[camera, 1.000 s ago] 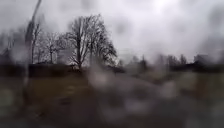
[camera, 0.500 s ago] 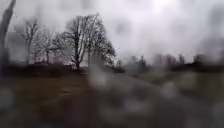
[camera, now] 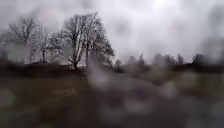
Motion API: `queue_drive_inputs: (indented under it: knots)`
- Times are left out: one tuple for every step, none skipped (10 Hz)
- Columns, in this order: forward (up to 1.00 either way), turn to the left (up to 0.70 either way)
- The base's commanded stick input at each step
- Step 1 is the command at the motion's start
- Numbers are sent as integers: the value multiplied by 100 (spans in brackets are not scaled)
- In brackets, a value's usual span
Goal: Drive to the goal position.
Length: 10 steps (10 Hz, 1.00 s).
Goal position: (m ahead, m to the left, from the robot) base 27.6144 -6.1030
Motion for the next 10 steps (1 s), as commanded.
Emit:
queue_drive_inputs:
  knots:
    - [100, 0]
    - [100, 0]
    - [100, 0]
    - [100, -3]
    - [100, -40]
    - [100, -40]
    - [100, -13]
    - [100, 0]
    - [100, 0]
    - [100, 0]
